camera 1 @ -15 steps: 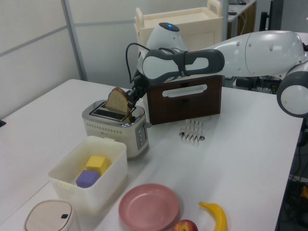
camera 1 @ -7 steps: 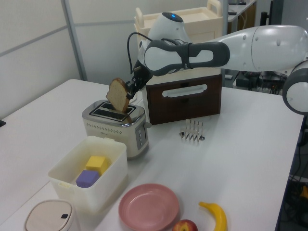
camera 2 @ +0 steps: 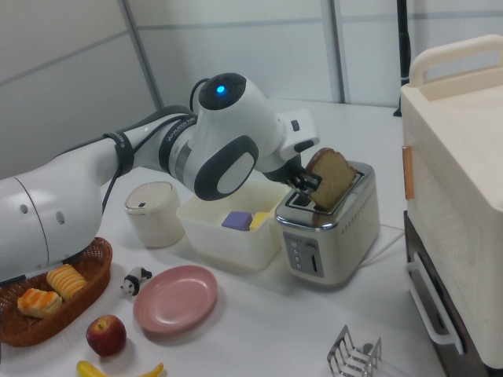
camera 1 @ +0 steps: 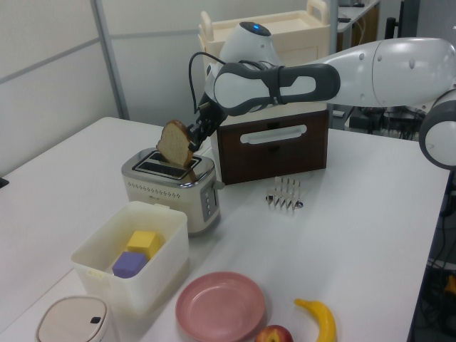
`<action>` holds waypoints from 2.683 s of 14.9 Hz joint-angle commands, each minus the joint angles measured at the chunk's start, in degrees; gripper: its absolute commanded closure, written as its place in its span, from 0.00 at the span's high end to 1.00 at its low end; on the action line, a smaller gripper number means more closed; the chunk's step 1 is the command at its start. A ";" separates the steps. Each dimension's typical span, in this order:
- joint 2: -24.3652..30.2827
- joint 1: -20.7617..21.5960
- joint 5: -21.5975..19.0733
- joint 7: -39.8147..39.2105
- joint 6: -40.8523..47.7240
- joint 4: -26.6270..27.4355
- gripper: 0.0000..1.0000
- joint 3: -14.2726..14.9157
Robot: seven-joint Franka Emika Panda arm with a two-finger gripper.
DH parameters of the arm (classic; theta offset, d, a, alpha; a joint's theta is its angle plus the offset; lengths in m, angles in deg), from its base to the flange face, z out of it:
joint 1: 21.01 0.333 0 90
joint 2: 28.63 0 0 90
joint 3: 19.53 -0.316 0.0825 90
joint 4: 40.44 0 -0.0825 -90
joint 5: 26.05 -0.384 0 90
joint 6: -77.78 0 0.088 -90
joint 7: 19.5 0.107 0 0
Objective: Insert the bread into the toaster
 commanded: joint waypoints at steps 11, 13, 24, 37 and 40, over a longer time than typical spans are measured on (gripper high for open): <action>3.58 1.36 0.46 -0.33 5.75 4.00 0.00 -0.11; 3.50 1.27 0.46 -0.50 6.10 4.00 0.00 -0.11; 2.88 0.83 -0.33 0.11 5.23 3.38 0.55 0.15; 4.11 0.74 -0.42 -0.41 5.66 2.15 1.00 0.59; 6.91 -0.22 -0.15 -0.50 10.73 2.42 1.00 0.76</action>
